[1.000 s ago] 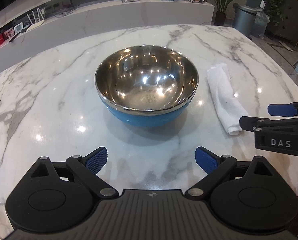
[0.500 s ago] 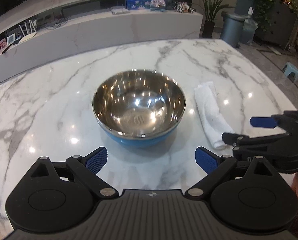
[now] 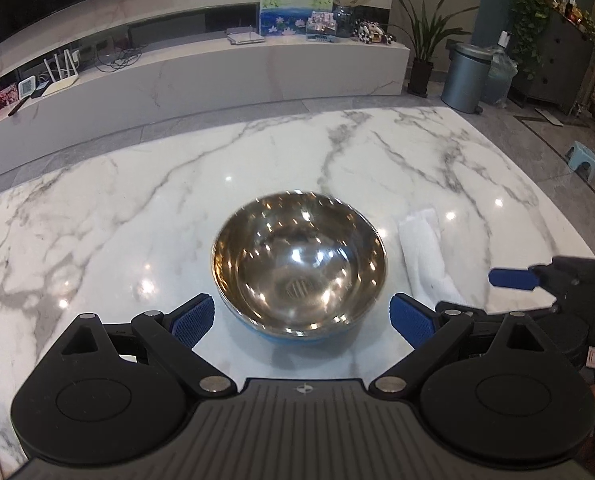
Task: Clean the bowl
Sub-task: 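Grasp the bowl rim with the left gripper while the right gripper grasps the white towel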
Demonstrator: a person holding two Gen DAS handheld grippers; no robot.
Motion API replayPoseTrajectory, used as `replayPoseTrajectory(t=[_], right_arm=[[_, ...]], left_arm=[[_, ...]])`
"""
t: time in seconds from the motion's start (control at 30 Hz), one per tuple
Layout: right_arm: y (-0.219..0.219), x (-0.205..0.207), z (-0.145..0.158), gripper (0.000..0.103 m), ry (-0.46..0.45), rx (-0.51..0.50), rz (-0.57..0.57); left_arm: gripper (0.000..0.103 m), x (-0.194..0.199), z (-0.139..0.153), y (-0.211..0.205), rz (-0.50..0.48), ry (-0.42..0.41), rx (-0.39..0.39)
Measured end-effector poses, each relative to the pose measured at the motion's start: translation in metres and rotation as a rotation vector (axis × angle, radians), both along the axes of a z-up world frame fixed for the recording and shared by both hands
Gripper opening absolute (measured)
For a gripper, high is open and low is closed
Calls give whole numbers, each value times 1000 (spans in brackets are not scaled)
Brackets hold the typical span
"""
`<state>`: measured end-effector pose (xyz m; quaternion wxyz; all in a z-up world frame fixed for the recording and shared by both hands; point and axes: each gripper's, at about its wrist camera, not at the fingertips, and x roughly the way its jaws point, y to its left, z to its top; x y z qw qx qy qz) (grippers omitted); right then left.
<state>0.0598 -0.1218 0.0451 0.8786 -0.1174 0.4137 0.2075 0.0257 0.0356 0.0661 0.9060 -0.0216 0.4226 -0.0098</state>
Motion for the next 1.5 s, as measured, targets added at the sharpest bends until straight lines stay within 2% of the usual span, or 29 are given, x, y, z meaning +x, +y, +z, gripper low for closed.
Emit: replayPoseTrajectory(t=[0.17,0.33,0.43,0.47,0.53,0.67,0.77,0.83,0.93,1.17,1.37,1.5], right_arm=[[2,7,4,63,8,7,8],[7,21,3,61,53,-3,17],[12,29,2,60,49,-35,19],[13,32,1,59,57,-33,22],[16,41,-3,53,89,-25,31],[21,47,-11,44,107,-30,35],[22,48,-16,37,125,-21,33],[22,46,-18,27,126,-13,37],[23,42,-19,20,106,-17,50],[37,28,-16,14,38,-76,126],[36,16,25,14,-66,13,165],[48,13,48,14,-80,87,245]], left_arm=[[95,14,-2,11,-3,5,-19],[91,28,-15,26,29,29,-30],[91,34,-22,36,48,39,-79],[91,38,-27,42,68,56,-119],[90,42,-32,46,69,78,-137],[73,45,-39,48,65,111,-153],[68,46,-43,50,68,133,-173],[63,47,-45,51,69,143,-179],[54,46,-47,51,71,150,-173],[37,44,-50,51,84,152,-161],[31,45,-50,53,94,154,-154],[31,45,-51,52,88,160,-146]])
